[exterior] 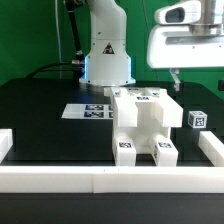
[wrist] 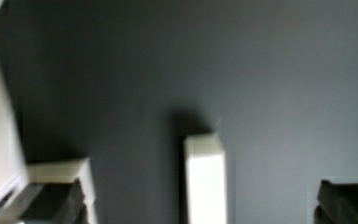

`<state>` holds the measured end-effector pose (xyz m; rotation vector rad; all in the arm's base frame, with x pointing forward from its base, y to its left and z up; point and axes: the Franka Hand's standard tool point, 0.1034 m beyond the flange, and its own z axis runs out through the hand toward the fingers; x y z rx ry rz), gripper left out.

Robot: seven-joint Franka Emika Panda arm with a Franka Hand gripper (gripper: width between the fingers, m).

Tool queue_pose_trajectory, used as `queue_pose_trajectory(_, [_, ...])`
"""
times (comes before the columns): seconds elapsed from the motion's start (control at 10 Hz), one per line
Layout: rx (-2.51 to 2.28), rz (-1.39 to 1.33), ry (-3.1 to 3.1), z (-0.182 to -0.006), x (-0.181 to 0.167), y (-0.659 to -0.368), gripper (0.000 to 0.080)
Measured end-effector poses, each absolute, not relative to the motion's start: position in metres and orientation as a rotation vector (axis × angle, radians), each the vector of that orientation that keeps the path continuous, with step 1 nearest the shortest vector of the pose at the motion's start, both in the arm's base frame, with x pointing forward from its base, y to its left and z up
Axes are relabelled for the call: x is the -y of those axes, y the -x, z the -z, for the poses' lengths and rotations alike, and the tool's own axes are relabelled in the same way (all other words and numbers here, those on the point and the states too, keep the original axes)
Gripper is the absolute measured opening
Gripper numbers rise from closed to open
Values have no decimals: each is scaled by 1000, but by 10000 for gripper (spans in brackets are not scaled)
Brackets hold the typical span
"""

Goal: Assemble chair

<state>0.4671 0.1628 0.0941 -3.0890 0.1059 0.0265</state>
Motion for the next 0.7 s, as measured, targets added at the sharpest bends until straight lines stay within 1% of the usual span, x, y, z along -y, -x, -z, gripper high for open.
queue_pose_trajectory(0.2, [-128, -4, 3088, -84, -182, -452, 648])
queue_pose_trajectory(0.3, [-126, -1, 3090, -81, -182, -452, 648])
queue_pose_trajectory(0.6, [-119, 6, 3089, -80, -181, -452, 648])
queue_pose_trajectory(0.7, [-123, 33, 3087, -76, -181, -447, 648])
